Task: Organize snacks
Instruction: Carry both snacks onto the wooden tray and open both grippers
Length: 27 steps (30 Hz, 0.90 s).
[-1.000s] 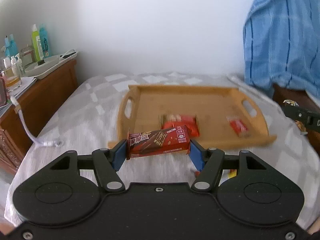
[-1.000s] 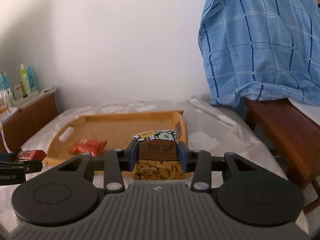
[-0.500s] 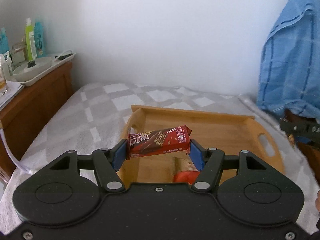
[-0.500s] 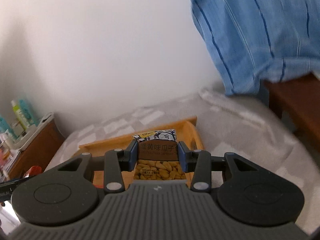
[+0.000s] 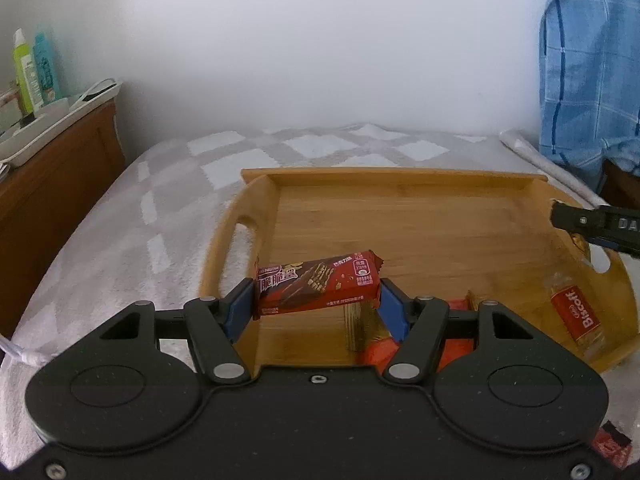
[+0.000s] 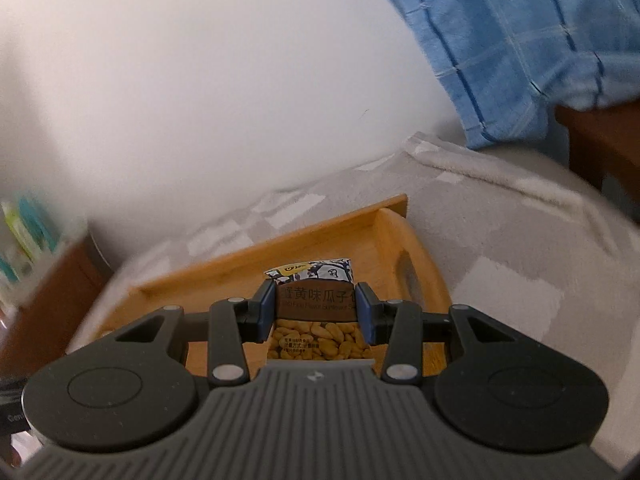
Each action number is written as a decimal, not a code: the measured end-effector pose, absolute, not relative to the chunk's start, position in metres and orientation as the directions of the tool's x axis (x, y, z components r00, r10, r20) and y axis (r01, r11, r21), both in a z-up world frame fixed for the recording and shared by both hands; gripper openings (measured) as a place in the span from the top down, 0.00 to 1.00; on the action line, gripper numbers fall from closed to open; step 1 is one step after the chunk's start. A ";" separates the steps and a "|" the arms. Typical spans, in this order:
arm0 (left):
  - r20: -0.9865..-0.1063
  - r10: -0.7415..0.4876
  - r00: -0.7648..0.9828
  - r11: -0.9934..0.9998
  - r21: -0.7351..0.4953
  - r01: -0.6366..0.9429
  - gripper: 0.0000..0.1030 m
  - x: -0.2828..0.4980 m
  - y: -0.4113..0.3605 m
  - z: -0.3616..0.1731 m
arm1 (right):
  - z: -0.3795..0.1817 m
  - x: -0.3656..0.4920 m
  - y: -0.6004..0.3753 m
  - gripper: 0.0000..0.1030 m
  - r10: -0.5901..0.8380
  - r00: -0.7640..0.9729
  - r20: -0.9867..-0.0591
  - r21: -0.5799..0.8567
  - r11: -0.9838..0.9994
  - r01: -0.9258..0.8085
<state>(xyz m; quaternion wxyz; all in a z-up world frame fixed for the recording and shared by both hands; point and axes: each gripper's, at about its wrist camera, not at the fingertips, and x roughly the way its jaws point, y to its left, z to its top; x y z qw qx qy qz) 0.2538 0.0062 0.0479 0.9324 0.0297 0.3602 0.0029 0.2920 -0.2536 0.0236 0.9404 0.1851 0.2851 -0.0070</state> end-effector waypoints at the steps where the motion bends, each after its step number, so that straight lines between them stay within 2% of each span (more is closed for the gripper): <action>1: -0.668 0.028 0.743 0.998 0.065 0.020 0.39 0.254 0.004 0.046 | 0.023 0.293 -0.250 0.55 0.084 0.835 -0.544 0.319 0.941 0.114; 3: -0.664 0.025 0.747 0.997 0.068 0.027 0.39 0.255 0.000 0.043 | 0.020 0.297 -0.245 0.55 0.068 0.826 -0.559 0.271 0.957 0.105; 8: -0.679 0.001 0.734 0.999 0.039 0.035 0.39 0.256 -0.001 0.038 | 0.011 0.301 -0.242 0.55 0.063 0.803 -0.593 0.256 0.960 0.114; 14: -0.710 -0.001 0.704 0.999 0.030 0.031 0.38 0.251 -0.001 0.025 | 0.008 0.300 -0.240 0.55 0.058 0.805 -0.591 0.225 0.970 0.096; 21: -0.706 0.015 0.708 0.998 0.056 0.035 0.37 0.246 -0.004 0.024 | 0.006 0.300 -0.239 0.55 0.063 0.807 -0.588 0.220 0.972 0.085; 27: -0.704 0.044 0.709 0.996 0.090 0.028 0.21 0.245 -0.006 0.025 | 0.007 0.299 -0.240 0.53 0.071 0.809 -0.584 0.232 0.969 0.082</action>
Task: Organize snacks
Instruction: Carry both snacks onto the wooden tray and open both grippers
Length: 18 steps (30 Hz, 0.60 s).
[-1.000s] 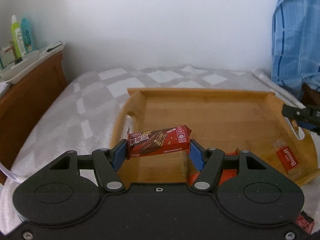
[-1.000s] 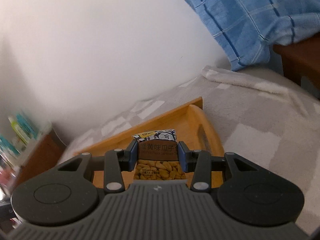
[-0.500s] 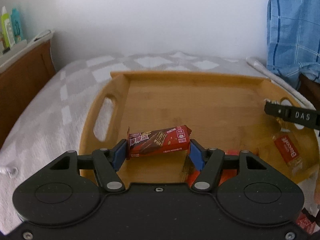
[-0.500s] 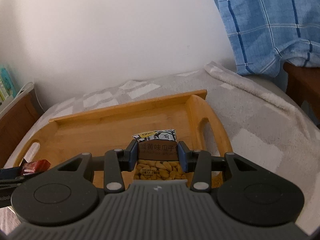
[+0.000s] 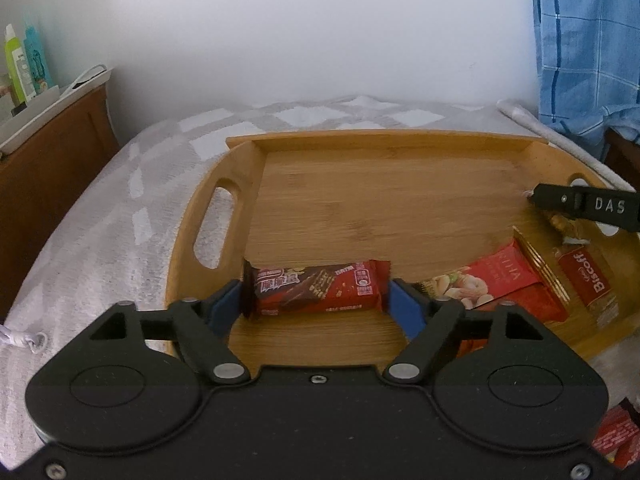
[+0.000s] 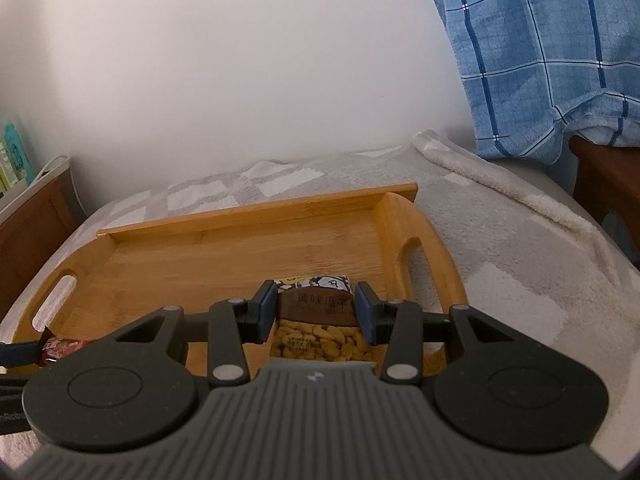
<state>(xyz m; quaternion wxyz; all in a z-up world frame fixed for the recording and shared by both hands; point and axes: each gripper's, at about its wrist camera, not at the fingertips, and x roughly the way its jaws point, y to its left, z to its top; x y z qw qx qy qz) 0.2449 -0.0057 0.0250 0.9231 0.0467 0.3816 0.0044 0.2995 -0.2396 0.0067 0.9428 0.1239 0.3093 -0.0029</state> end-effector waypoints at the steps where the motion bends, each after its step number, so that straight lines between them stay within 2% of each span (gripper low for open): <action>1: -0.703 0.049 0.710 0.995 0.098 0.028 0.18 0.244 -0.006 0.025 | 0.007 0.299 -0.241 0.53 0.079 0.812 -0.578 0.245 0.966 0.080; 5: -0.691 0.065 0.720 0.992 0.122 0.028 0.05 0.240 -0.005 0.030 | 0.012 0.296 -0.240 0.52 0.099 0.829 -0.550 0.258 0.965 0.056; 9: -0.686 0.074 0.724 0.989 0.142 0.033 0.03 0.233 -0.005 0.035 | 0.015 0.291 -0.242 0.37 0.113 0.846 -0.522 0.291 0.955 0.052; 14: -0.670 0.077 0.738 0.984 0.168 0.050 0.00 0.216 -0.008 0.043 | 0.019 0.276 -0.241 0.30 0.129 0.862 -0.490 0.316 0.948 0.038; 18: -0.667 0.053 0.743 0.985 0.159 0.073 0.00 0.201 -0.011 0.050 | 0.024 0.255 -0.240 0.22 0.165 0.886 -0.433 0.324 0.946 -0.018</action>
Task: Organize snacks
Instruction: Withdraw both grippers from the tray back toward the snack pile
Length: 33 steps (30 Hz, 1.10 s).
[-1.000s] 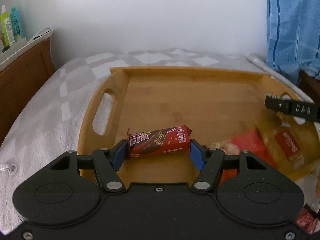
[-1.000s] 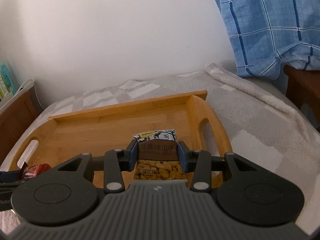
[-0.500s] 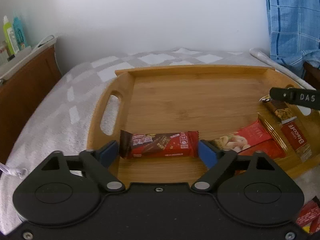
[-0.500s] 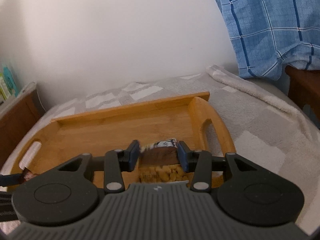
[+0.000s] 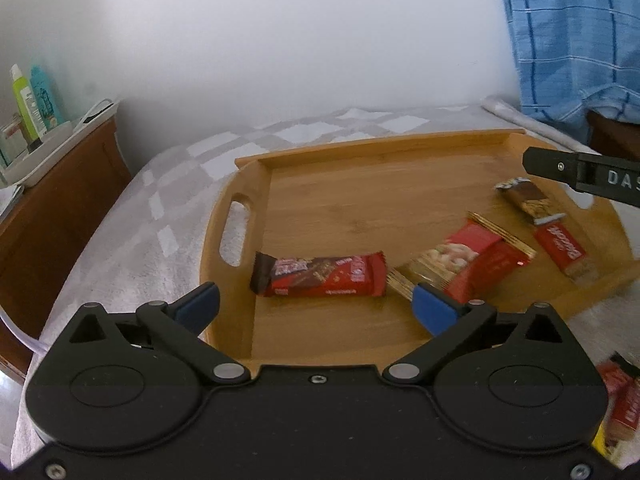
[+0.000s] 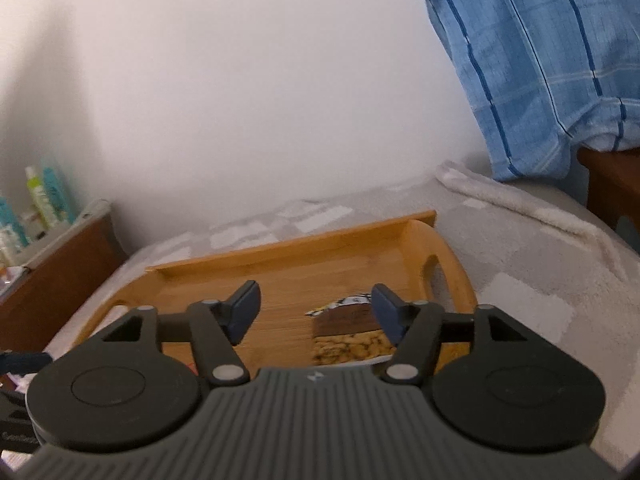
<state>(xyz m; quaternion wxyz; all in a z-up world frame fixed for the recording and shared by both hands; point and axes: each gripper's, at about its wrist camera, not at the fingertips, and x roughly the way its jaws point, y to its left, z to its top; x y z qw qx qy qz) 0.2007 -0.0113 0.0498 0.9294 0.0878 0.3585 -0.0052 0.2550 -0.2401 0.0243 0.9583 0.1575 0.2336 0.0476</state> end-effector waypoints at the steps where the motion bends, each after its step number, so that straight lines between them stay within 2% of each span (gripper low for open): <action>1: -0.667 0.047 0.744 0.986 0.151 0.074 0.00 0.198 -0.012 0.051 | 0.026 0.250 -0.241 0.19 0.169 0.890 -0.423 0.326 0.945 -0.025; 9: -0.674 -0.025 0.738 0.994 0.060 0.088 0.00 0.165 -0.015 0.058 | 0.035 0.206 -0.255 0.03 0.125 0.914 -0.386 0.322 0.947 0.006; 15: -0.671 -0.039 0.741 0.995 0.038 0.087 0.00 0.139 -0.015 0.059 | 0.034 0.181 -0.262 0.00 0.107 0.913 -0.394 0.380 0.923 0.055; 23: -0.674 -0.057 0.736 0.998 -0.042 0.040 0.00 0.107 -0.002 0.054 | 0.037 0.138 -0.254 0.00 0.080 0.920 -0.383 0.346 0.936 0.063; 33: -0.675 -0.043 0.736 0.999 -0.044 0.018 0.00 0.084 0.002 0.042 | 0.038 0.102 -0.249 0.00 0.018 0.923 -0.384 0.275 0.957 0.096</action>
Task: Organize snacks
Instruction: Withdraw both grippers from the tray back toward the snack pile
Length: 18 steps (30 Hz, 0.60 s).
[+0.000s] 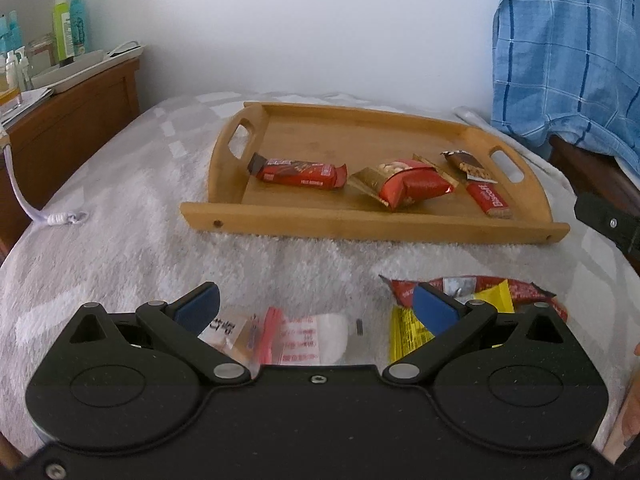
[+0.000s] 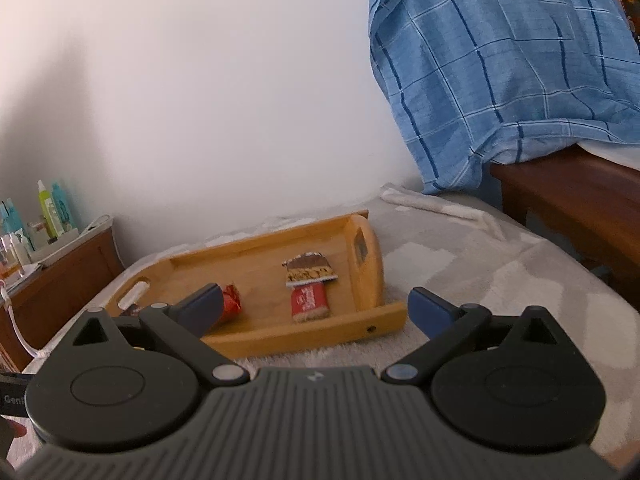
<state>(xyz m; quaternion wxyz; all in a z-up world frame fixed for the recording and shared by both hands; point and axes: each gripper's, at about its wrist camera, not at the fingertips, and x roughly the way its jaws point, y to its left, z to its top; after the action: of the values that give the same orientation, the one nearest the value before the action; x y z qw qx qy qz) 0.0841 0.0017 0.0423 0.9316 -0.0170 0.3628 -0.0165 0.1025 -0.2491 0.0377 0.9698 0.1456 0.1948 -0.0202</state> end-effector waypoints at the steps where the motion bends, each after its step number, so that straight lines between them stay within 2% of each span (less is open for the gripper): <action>1: -0.674 -0.047 0.737 0.999 -0.048 0.020 0.00 0.082 0.003 0.042 | 0.037 0.101 -0.248 0.00 0.008 0.921 -0.388 0.263 0.960 0.102; 8: -0.654 -0.049 0.755 0.997 -0.080 -0.004 0.00 0.064 0.011 0.036 | 0.030 0.092 -0.243 0.00 -0.012 0.901 -0.434 0.192 0.976 0.106; 18: -0.667 -0.008 0.745 0.997 -0.058 -0.041 0.00 0.051 0.021 0.021 | 0.018 0.084 -0.230 0.00 0.003 0.864 -0.504 0.153 0.984 0.086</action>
<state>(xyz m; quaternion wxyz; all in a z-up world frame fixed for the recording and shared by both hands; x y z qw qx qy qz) 0.0507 0.0206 0.0211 0.9334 -0.0344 0.3570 0.0090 0.0842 -0.2301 0.0183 0.9616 0.0855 0.2600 -0.0218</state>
